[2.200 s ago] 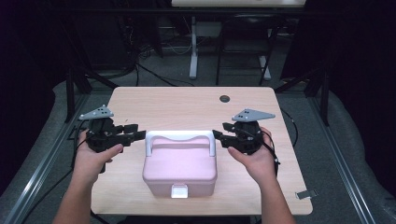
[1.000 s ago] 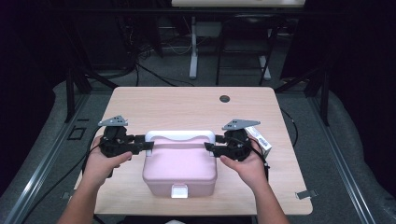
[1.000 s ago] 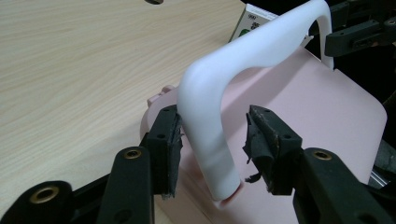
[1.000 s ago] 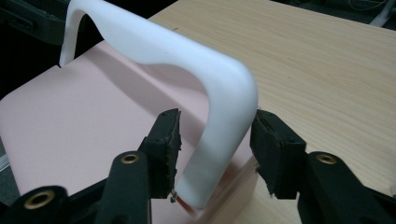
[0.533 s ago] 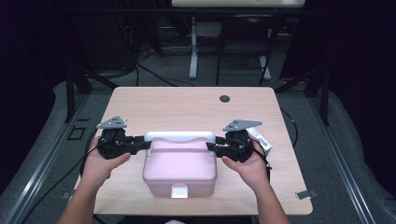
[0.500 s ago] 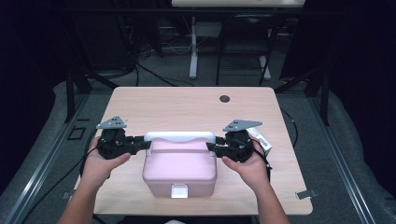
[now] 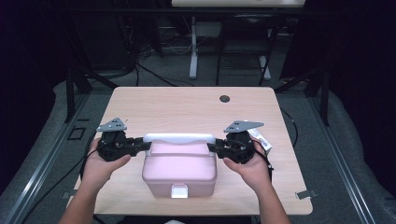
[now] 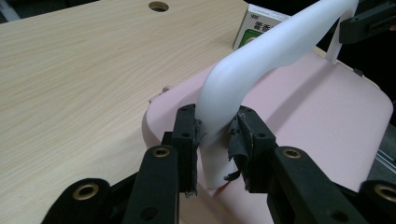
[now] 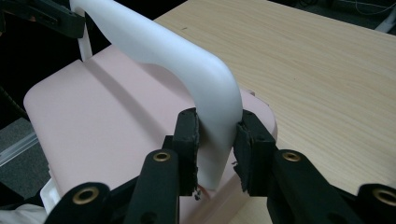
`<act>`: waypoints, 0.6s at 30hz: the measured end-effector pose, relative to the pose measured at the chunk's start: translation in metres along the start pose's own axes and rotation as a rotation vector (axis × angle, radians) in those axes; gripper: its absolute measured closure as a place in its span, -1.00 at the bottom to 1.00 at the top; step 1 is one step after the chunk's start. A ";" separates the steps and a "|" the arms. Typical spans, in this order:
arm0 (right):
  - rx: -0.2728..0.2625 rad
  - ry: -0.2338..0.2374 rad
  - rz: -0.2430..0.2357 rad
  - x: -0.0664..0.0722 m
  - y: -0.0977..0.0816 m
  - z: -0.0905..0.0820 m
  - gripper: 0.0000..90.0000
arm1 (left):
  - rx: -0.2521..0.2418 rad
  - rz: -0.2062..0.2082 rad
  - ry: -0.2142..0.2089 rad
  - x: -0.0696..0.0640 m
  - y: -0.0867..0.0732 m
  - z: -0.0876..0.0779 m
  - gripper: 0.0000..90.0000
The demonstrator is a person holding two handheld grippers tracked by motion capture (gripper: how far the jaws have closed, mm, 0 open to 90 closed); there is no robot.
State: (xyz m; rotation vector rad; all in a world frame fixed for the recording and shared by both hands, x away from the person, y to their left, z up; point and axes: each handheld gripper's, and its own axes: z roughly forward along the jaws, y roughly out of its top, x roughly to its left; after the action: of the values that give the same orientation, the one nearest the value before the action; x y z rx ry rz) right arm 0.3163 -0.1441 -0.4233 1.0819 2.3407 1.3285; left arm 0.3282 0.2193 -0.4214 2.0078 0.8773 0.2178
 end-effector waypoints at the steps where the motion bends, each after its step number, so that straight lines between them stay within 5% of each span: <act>1: 0.001 -0.003 -0.006 0.001 0.000 0.000 0.60 | 0.005 0.007 0.003 -0.001 0.000 -0.001 0.60; 9: -0.004 -0.003 -0.007 0.002 0.002 -0.002 0.61 | -0.001 0.016 0.008 -0.003 0.001 -0.004 0.60; 18: -0.062 -0.004 -0.021 0.005 0.007 -0.011 0.62 | -0.079 0.032 0.021 -0.005 0.003 -0.010 0.60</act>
State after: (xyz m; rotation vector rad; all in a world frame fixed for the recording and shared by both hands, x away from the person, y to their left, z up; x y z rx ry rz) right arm 0.3104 -0.1454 -0.4105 1.0377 2.2854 1.3802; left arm 0.3212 0.2212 -0.4122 1.9509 0.8373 0.2877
